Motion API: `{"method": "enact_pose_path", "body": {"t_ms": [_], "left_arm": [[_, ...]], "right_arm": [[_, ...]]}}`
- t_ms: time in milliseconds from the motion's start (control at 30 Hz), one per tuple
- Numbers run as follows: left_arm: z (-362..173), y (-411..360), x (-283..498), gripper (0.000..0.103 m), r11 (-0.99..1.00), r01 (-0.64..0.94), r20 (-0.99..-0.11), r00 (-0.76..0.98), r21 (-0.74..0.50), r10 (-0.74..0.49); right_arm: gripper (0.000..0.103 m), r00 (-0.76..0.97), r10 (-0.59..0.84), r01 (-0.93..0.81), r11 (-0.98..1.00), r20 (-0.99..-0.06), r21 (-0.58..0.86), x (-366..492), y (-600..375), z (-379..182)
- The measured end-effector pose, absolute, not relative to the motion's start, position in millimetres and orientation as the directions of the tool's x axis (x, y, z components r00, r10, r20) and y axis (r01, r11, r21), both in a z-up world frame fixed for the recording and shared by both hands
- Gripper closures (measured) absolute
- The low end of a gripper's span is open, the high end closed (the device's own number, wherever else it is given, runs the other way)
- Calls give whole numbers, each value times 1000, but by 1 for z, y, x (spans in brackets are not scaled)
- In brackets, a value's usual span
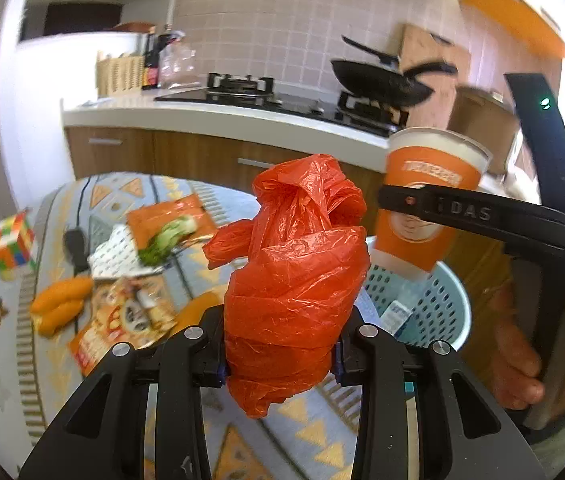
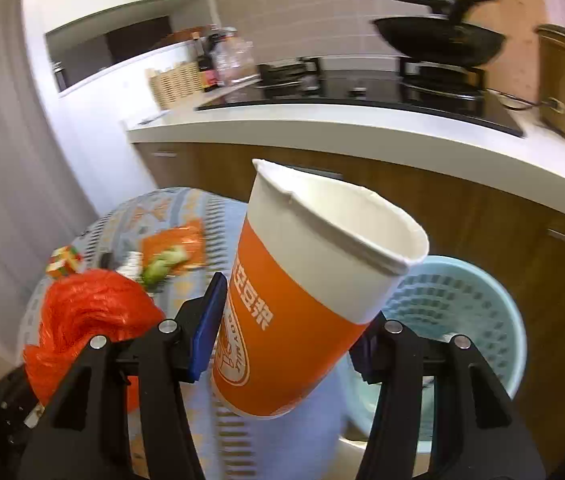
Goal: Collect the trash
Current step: 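Drop the red bag and orange cup into the blue basket with both tools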
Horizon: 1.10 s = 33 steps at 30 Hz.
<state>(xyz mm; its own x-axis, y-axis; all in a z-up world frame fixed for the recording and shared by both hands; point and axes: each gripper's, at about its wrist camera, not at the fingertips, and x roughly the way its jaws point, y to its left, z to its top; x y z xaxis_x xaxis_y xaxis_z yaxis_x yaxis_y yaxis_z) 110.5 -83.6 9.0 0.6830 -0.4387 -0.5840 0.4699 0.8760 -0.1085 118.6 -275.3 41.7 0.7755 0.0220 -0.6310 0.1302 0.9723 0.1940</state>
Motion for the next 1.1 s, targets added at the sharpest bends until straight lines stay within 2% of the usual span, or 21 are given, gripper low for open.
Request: {"method": "enact_pose_path", "body": {"t_ms": [67,400,567,700,833,933,1000,1033,1100], "left_arm": [[7,-108,110,69,878,477,-600,691,-41,-403],[-20,-190,125,69,797,592,-677,539,-120,-502],[-40,-230,127,69,784,619,-722,523,-43,-452],[-57,-252,132,68,780,624,-755,489,-47,-437],[-69,-264,136,62,783,622,-776,480,-28,-409],[-74,-268,136,48,781,624,-782,476,-21,-402],[-75,-268,136,41,778,628,-783,470,-26,-406],[-75,-268,135,40,775,632,-784,466,-30,-410],[-75,-267,133,39,771,636,-784,461,-35,-416]], "right_arm": [[52,769,-12,163,970,-639,178,111,-295,38],[52,686,-123,314,939,-717,139,93,-377,-6],[52,635,-106,369,912,-765,179,88,-406,-39],[51,581,-113,399,903,-806,161,89,-418,-64],[51,537,-120,417,898,-835,139,92,-425,-79],[51,512,-130,432,893,-849,123,94,-430,-88],[47,494,-129,443,888,-860,121,95,-434,-92],[41,492,-125,445,887,-862,125,94,-435,-93],[38,494,-127,453,882,-860,130,93,-438,-94]]}}
